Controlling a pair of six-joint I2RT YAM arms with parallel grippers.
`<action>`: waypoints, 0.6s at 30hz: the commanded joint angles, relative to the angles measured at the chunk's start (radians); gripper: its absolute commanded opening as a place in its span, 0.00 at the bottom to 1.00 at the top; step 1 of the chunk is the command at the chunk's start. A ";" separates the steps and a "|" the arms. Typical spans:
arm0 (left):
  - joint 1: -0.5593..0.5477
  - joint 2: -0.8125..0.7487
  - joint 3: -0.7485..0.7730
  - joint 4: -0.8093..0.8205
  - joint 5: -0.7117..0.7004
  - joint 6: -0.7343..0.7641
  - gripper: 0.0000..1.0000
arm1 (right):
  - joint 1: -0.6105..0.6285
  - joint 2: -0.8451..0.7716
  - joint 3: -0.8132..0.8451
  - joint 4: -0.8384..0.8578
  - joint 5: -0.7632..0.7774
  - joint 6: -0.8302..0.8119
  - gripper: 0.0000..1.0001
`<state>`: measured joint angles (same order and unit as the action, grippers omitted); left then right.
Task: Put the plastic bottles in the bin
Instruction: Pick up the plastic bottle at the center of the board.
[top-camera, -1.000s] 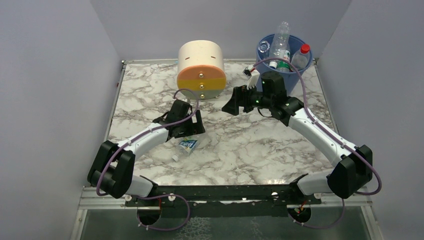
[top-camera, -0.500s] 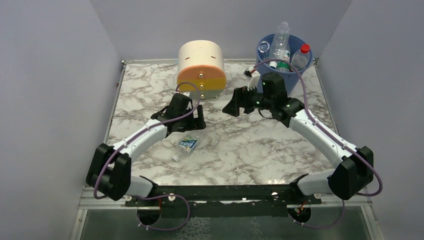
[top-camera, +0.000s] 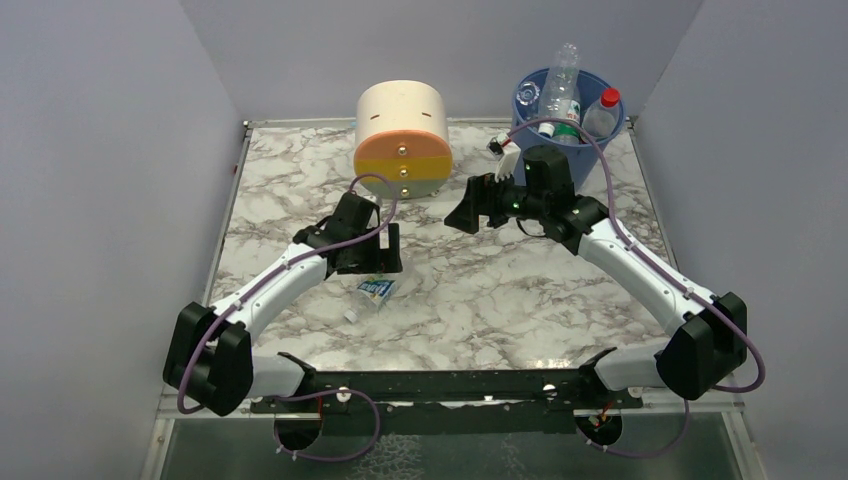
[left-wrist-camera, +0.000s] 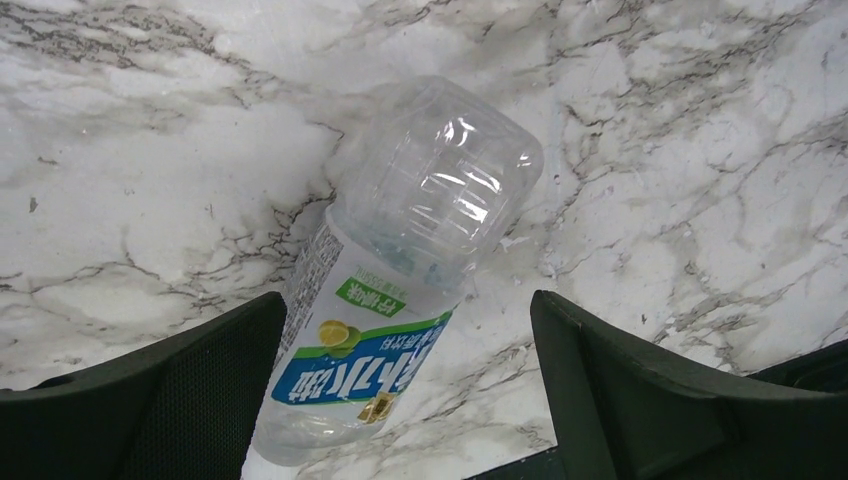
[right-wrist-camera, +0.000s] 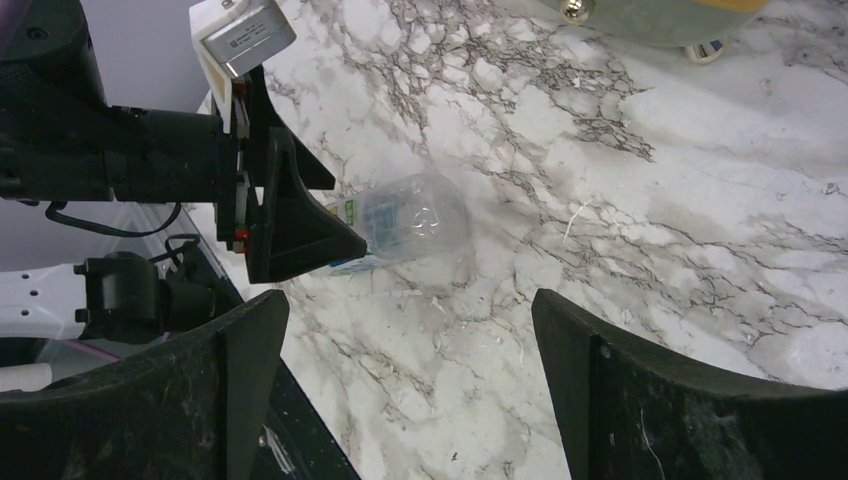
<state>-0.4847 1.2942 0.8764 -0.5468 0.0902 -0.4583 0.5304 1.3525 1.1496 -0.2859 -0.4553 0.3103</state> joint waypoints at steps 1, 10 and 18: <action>-0.003 -0.019 -0.005 -0.083 0.013 0.032 0.99 | 0.006 -0.017 -0.020 0.021 -0.012 -0.010 0.95; -0.003 0.022 -0.003 -0.116 0.008 0.063 0.99 | 0.006 -0.013 -0.037 0.036 -0.016 -0.011 0.96; -0.005 0.064 0.002 -0.120 0.048 0.092 0.99 | 0.006 -0.005 -0.050 0.039 -0.015 -0.022 0.96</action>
<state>-0.4847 1.3350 0.8764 -0.6476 0.0963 -0.3977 0.5304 1.3525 1.1110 -0.2775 -0.4576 0.3065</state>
